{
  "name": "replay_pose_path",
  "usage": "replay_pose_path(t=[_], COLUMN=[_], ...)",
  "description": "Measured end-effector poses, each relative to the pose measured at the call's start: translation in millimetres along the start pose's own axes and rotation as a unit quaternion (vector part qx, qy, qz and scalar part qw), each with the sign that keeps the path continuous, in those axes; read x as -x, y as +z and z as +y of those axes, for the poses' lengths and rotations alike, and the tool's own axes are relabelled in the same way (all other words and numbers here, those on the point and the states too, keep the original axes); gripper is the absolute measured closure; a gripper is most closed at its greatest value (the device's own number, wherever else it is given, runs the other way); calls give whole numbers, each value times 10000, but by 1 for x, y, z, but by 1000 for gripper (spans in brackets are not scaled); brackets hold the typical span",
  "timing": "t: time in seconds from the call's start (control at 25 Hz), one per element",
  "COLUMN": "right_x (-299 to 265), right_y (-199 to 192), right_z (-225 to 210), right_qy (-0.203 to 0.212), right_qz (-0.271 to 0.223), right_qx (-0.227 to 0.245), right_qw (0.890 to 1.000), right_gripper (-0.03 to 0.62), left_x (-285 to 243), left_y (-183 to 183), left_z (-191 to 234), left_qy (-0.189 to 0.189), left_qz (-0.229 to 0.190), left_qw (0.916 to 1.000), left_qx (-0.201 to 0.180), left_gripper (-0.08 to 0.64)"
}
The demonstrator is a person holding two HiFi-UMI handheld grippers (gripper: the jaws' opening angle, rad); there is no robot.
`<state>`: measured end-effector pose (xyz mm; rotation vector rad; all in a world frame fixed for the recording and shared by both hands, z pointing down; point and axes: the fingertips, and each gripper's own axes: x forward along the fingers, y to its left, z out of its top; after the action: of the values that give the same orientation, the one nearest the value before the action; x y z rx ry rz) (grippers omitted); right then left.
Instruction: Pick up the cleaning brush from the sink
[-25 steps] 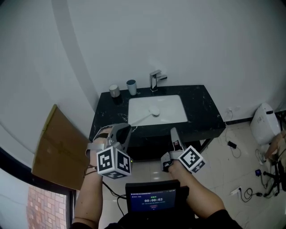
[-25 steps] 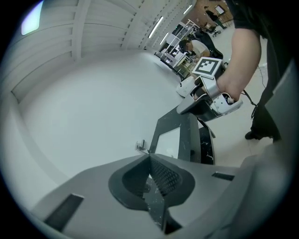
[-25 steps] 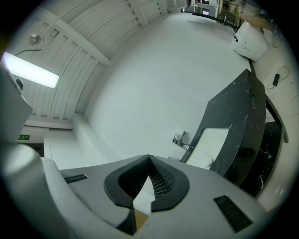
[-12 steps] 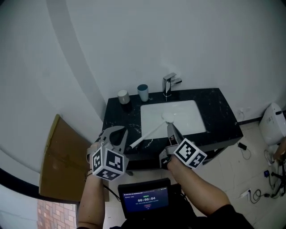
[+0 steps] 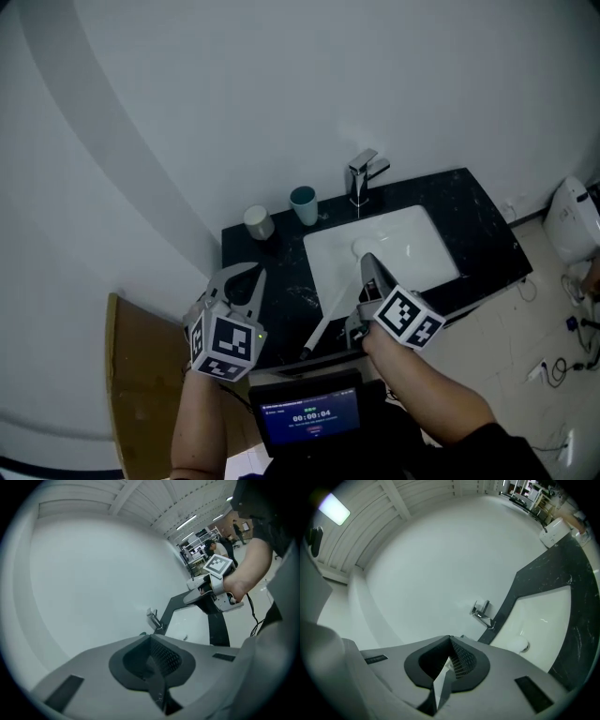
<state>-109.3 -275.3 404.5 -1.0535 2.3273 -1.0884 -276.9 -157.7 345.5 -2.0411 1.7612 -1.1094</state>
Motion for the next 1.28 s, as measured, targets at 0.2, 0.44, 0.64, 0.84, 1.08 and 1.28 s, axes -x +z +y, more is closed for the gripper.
replay_pose_path(t=[0.2,0.44,0.64,0.84,1.08,1.28], right_x=[-22,-35,-48,-68,-97,-114], right_y=[-18,-37,-49,-73,-116,-154], right_z=[9,25,7,-20,-61,-109], right_qy=[-747,-1504,-2101,-2649,-3050,-3325], right_qz=[-534,-919,-505,355,1596,2537], right_qx=[210,621,894,1164,1157,834], right_qw=[9956,9824,9723,9566,9317,9045], right_gripper=[592,592,592,592,592,534], left_x=[-30,-45,-77,-109,-161,-195], left_y=[-23,-53,-63,-70,-112,-150], left_z=[41,79,92,91,63,34], left_qy=[-706,-1216,-1586,-1659,-2322,-2561], left_qz=[-703,-1214,-947,-635,96,741], left_qw=[9944,9825,9690,9658,9272,9072], left_qx=[360,720,1638,1891,2939,3253], left_gripper=[554,554,554,548,545,544])
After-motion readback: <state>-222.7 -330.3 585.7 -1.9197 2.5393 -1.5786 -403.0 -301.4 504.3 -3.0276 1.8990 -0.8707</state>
